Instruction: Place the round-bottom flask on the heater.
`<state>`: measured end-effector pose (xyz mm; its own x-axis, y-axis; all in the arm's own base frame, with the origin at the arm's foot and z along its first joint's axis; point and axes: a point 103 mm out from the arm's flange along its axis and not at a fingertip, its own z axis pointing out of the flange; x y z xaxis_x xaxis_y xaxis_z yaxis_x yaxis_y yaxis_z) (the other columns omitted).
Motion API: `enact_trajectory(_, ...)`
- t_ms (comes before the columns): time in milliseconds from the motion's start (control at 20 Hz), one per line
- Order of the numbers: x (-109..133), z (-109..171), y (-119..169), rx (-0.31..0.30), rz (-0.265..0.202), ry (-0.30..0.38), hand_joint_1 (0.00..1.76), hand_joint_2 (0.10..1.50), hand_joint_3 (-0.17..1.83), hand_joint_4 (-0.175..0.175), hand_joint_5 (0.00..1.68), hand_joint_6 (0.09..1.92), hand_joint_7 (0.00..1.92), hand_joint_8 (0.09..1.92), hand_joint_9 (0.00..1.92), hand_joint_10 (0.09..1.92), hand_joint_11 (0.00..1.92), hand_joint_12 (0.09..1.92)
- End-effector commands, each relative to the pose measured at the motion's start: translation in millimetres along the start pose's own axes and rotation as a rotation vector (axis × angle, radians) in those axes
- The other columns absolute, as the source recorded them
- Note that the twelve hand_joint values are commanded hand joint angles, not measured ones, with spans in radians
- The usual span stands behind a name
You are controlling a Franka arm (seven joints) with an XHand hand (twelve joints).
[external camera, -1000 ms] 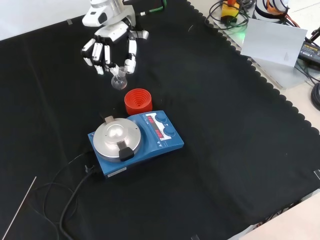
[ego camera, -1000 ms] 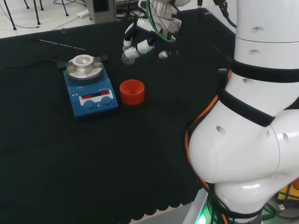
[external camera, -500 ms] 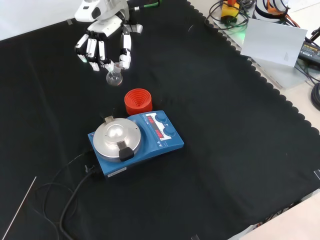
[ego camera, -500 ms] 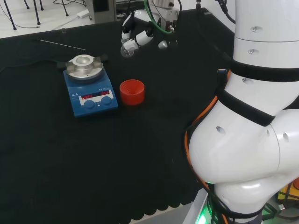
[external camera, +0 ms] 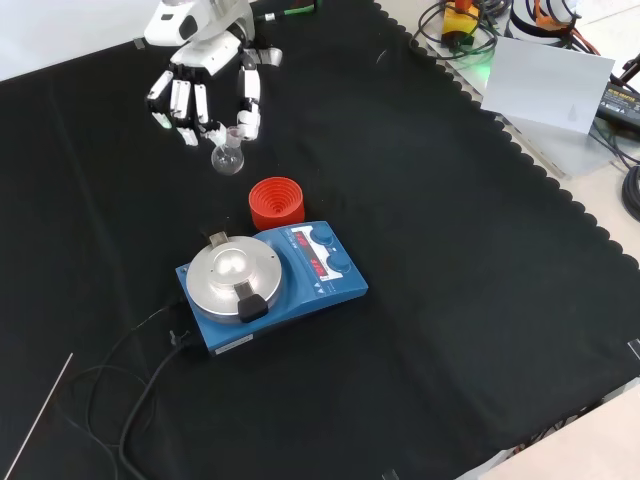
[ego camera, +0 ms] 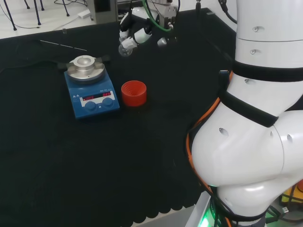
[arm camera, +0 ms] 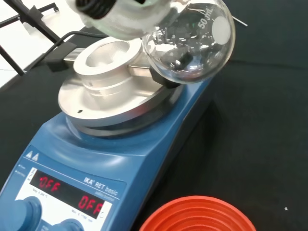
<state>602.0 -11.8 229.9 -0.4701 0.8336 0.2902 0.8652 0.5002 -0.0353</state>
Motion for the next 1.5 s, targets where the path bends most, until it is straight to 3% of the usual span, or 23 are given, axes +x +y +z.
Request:
enact_trajectory(50,7,-1,6,0.001,-0.017,0.013,1.06,1.0,0.08,0.175,1.14,0.76,0.74,0.69,0.76,0.82,0.17,1.47)
enact_trajectory(1500,54,-3,45,0.01,-0.121,0.037,1.06,1.0,0.08,0.175,1.14,0.76,0.75,0.69,0.77,0.82,0.18,1.46)
